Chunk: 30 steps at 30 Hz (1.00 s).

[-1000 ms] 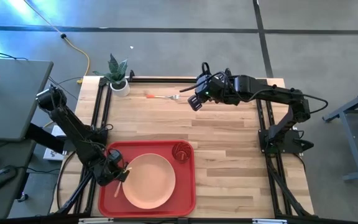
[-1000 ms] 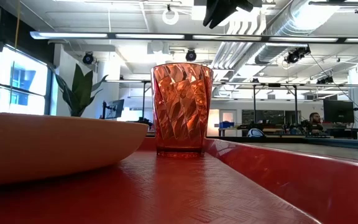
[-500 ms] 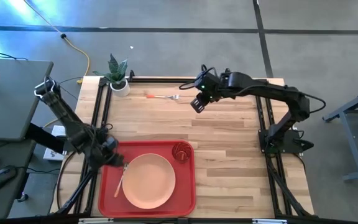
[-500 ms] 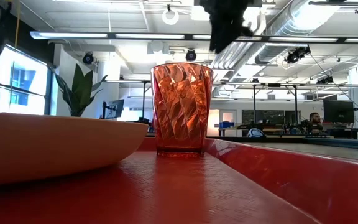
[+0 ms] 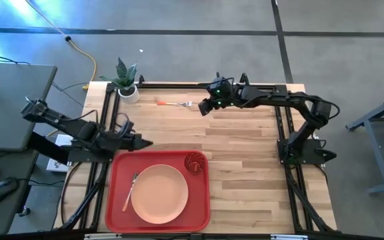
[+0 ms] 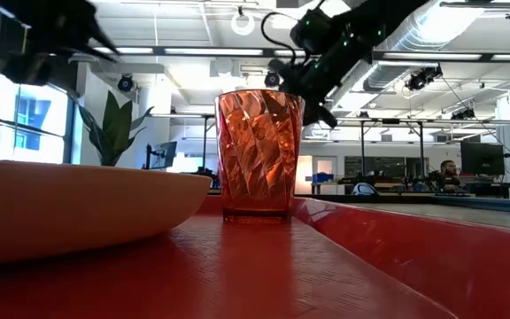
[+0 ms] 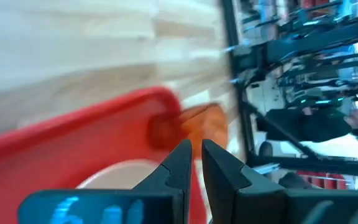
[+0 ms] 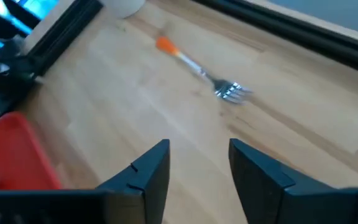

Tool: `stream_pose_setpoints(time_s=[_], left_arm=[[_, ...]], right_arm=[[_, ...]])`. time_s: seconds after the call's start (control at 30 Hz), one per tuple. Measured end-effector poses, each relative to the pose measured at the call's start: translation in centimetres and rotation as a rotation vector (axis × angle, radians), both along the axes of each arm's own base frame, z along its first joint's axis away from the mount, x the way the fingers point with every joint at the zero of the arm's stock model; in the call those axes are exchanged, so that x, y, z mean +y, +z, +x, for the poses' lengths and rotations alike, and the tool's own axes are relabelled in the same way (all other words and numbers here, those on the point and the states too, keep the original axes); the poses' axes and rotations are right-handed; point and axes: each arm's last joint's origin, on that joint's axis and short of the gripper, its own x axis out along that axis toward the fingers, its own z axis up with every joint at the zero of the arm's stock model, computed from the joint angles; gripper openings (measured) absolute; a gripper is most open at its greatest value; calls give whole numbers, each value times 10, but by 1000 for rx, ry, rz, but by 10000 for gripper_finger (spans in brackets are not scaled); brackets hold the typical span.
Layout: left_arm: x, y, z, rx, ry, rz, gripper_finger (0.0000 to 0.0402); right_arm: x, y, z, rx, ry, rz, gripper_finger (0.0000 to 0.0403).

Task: Pick and place plate/cup/fork/spoon on tray
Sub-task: Put the orange fork on the red tray to the left of the orange spoon

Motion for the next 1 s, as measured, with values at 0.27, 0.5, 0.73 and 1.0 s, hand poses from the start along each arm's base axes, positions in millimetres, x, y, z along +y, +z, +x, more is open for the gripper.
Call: stream_pose_setpoints(time_s=[0.27,0.5,0.73,1.0], left_arm=[[24,3,10,73,50,89,29],[50,1,12,129,-10,78,29],[73,2,11,143,-13,148,29],[97,-1,13,177,-60,270,29]], right_arm=[[-35,-41,24,60,-161,222,208],[-61,-47,45,246,-148,276,211],[-90,-46,66,333,-94,328,211],[-91,-43,94,311,19,451,211]])
